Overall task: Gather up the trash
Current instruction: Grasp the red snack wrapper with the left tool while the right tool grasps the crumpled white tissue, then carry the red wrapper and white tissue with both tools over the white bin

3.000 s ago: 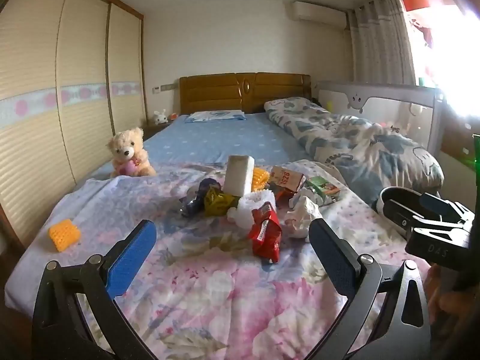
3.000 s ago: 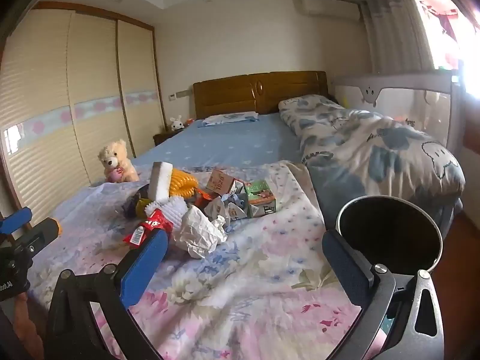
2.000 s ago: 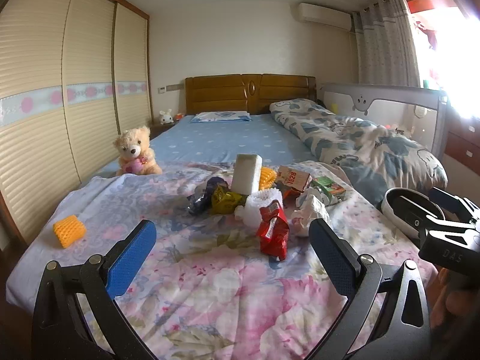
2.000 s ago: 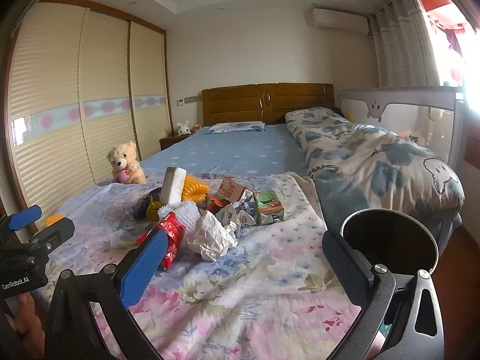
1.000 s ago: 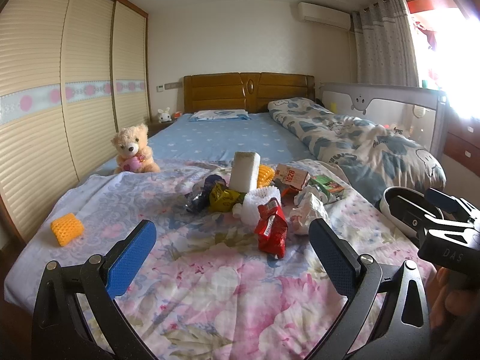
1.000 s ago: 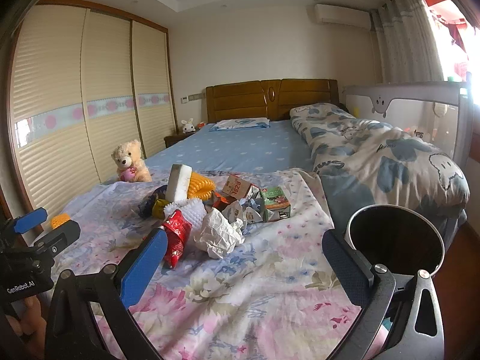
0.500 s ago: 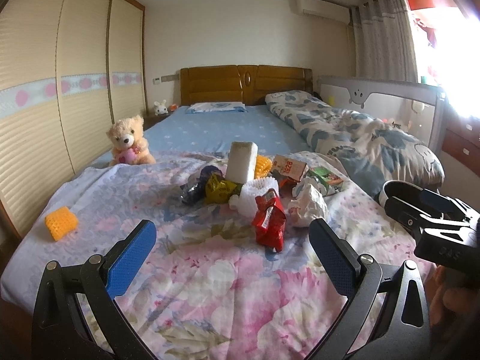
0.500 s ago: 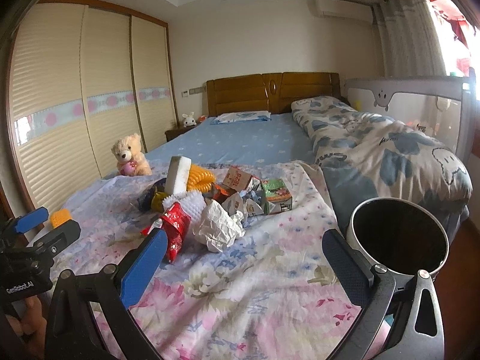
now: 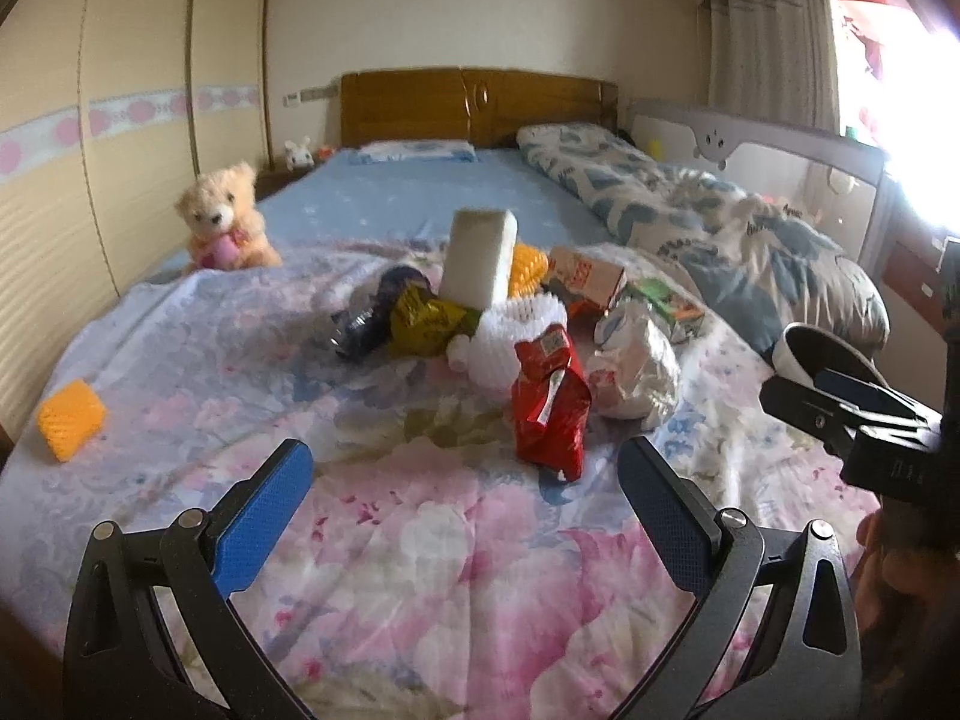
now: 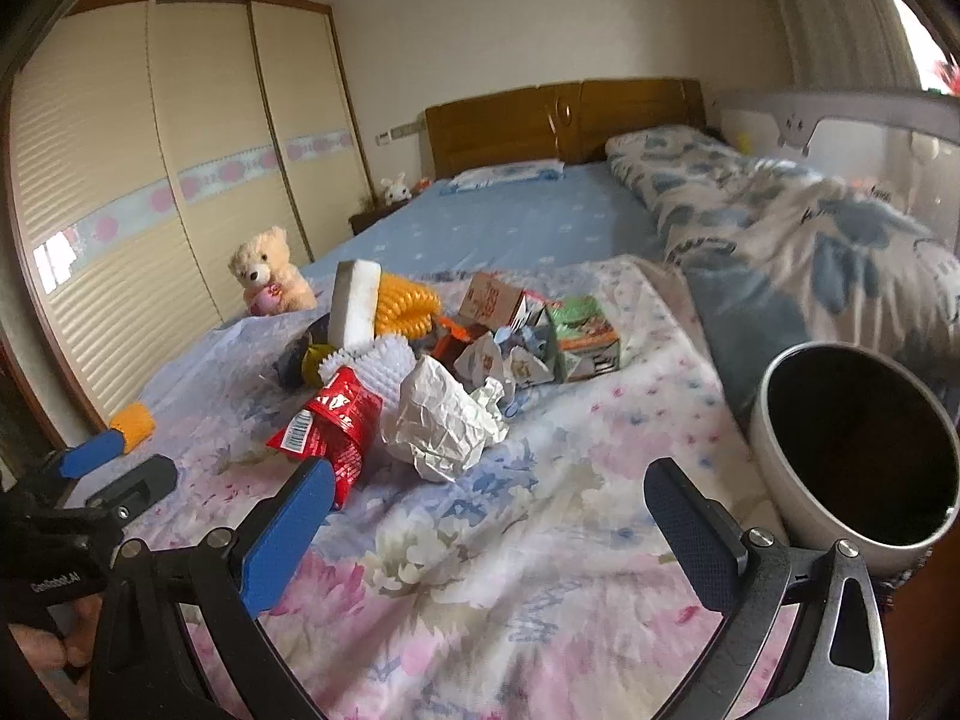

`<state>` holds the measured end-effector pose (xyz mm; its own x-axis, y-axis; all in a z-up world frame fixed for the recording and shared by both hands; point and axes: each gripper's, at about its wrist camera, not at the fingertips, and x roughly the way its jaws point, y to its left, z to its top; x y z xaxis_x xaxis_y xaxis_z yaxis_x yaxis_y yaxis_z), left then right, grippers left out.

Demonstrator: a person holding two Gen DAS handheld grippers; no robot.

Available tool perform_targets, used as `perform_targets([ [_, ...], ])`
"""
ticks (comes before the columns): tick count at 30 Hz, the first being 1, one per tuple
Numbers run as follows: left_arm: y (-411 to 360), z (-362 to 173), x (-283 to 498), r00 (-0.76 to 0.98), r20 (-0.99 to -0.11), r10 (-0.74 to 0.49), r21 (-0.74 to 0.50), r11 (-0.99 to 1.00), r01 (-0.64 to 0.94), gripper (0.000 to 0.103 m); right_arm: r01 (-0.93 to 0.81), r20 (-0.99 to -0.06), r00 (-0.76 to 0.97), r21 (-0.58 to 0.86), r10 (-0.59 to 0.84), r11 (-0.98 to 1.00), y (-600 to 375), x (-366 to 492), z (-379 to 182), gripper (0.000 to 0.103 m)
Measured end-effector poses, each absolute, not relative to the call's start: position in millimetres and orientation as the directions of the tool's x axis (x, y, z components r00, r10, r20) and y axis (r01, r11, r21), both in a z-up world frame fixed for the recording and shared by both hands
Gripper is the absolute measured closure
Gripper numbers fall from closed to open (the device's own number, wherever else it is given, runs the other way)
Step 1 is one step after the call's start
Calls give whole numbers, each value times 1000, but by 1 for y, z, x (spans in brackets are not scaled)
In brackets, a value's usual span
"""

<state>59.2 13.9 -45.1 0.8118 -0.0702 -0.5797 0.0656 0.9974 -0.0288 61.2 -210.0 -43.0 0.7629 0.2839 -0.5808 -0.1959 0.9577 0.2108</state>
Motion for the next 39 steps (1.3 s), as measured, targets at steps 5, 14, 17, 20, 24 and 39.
perform_targets([
  [5, 14, -60, 85, 771, -628, -99, -67, 995, 73, 4, -196, -619, 719, 256, 317, 946, -210, 89, -56, 1],
  [14, 3, -78, 127, 717, -685, -133, -81, 991, 107, 19, -206, -677, 625, 338, 389, 918, -208, 133, -78, 9],
  [17, -2, -85, 139, 691, -707, -147, -87, 989, 120, 38, -209, -691, 595, 360, 410, 909, -205, 144, -84, 14],
  [20, -5, -91, 145, 664, -721, -198, -127, 980, 154, 72, -207, -705, 562, 388, 434, 898, -202, 152, -92, 28],
  [24, -13, -89, 140, 668, -708, -231, -124, 971, 204, 89, -224, -697, 507, 462, 508, 858, -197, 154, -99, 57],
  [39, -37, -67, 112, 678, -668, -306, -152, 948, 278, 90, -170, -663, 589, 458, 462, 873, -235, 107, -82, 72],
])
